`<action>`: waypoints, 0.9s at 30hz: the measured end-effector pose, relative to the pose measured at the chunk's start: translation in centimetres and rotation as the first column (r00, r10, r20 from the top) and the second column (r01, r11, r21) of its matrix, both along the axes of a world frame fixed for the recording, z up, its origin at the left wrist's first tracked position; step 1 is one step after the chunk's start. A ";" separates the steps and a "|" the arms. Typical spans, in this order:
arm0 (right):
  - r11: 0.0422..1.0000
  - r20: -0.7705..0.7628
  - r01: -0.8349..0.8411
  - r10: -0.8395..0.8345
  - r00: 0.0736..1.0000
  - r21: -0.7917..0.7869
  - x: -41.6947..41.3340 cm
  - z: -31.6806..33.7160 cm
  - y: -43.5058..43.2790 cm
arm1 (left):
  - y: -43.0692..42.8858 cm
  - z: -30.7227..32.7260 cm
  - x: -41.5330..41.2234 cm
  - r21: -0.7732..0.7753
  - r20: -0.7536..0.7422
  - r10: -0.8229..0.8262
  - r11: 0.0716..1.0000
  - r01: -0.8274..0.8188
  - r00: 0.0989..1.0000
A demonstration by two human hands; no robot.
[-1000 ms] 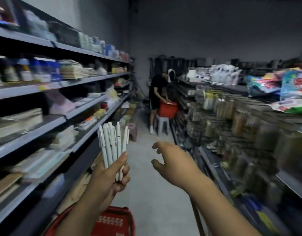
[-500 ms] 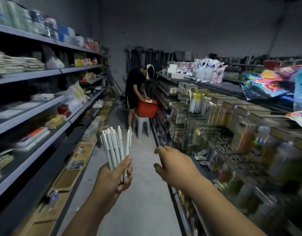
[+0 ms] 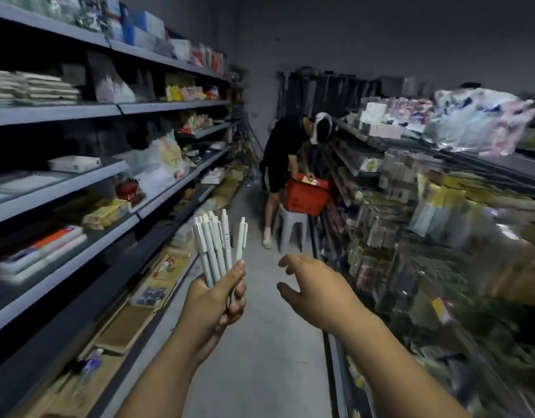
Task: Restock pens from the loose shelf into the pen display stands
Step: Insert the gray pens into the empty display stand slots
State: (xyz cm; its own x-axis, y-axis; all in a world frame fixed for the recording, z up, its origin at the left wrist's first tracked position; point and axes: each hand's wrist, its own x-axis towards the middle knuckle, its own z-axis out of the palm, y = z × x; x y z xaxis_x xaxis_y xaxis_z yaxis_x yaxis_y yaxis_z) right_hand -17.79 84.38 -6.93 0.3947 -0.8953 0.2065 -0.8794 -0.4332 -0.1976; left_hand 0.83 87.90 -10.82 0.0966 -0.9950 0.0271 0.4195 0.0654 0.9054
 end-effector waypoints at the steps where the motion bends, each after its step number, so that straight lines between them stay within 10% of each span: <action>1: 1.000 -0.001 -0.024 0.024 1.000 0.002 0.3 0.0 -2.8 | -2.2 0.1 0.2 0.005 -0.013 0.032 0.999 -0.032 0.999; 27: 0.946 0.269 -0.319 0.293 0.917 0.059 21.5 -1.5 -70.3 | -64.5 -2.7 19.0 0.037 -0.013 0.242 0.970 -0.242 0.970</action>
State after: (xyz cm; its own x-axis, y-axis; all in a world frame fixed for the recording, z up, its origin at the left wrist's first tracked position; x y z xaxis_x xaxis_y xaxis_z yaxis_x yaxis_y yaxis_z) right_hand 3.70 14.04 -8.39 0.5991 -0.7600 0.2518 -0.6216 -0.6398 -0.4521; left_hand 19.87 23.40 -13.47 0.3349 -0.9422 -0.0113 0.4106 0.1352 0.9017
